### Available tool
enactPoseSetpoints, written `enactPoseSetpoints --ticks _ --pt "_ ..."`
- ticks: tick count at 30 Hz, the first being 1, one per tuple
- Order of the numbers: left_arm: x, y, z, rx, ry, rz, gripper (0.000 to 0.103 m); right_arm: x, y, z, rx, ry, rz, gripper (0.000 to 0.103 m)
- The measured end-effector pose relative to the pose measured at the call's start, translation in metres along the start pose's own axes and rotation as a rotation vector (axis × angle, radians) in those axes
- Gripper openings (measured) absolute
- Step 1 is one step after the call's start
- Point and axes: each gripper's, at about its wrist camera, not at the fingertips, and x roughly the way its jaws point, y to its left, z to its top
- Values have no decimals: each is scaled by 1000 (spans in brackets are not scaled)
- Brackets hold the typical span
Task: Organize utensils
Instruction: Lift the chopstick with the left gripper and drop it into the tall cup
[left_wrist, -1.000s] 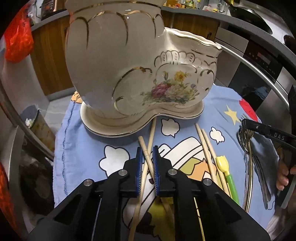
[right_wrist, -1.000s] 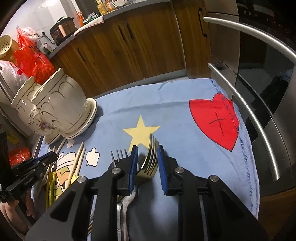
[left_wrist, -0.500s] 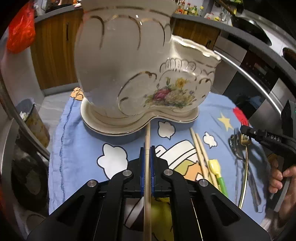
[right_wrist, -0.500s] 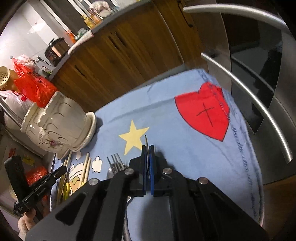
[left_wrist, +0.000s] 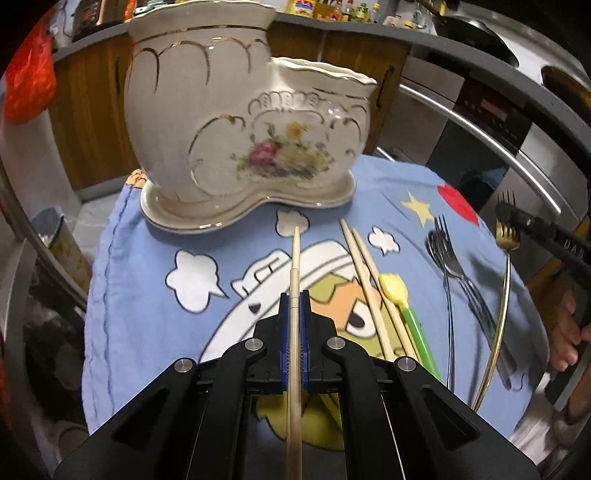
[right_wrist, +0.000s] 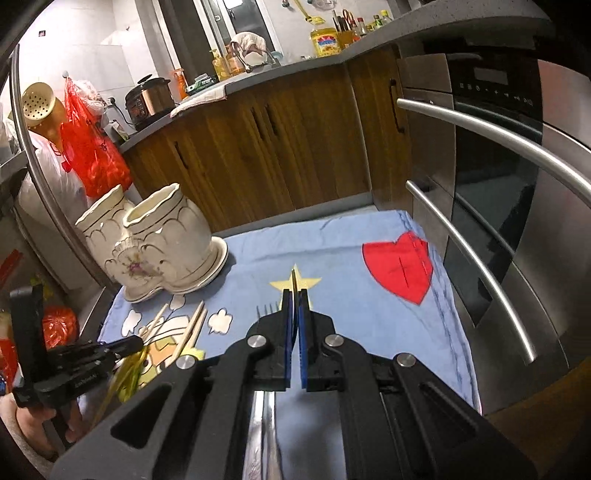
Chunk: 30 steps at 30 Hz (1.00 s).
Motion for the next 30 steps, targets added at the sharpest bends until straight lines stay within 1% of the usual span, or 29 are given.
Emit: enactPoseSetpoints --ticks 5,10,15,17,19,23,26,28,30 --pt "-6 3 -8 -28 -5 -5 6 -14 11 1 -23 -9 10 2" --pt "-8 9 -14 -44 -1 14 6 -23 17 -1 -29 -6 24 2" --pt "-11 13 -15 -50 6 1 6 -28 21 -2 -38 6 21 2" --pt "-15 16 -17 -54 -9 7 6 -32 26 -2 -42 -2 19 2" --pt "-20 18 -17 -47 -19 -15 6 -34 30 -3 -46 -6 18 2" --pt "-29 18 -20 -28 -52 -13 6 -36 36 -9 -49 -4 31 2" --pt "-36 23 -22 -61 -69 -29 6 -39 37 -10 -35 -20 43 2" --pt "-49 26 -21 -55 -108 -18 6 -40 40 -8 -57 -30 43 2" --pt "-59 29 -18 -79 -139 -41 6 -40 45 -3 -98 -44 38 2"
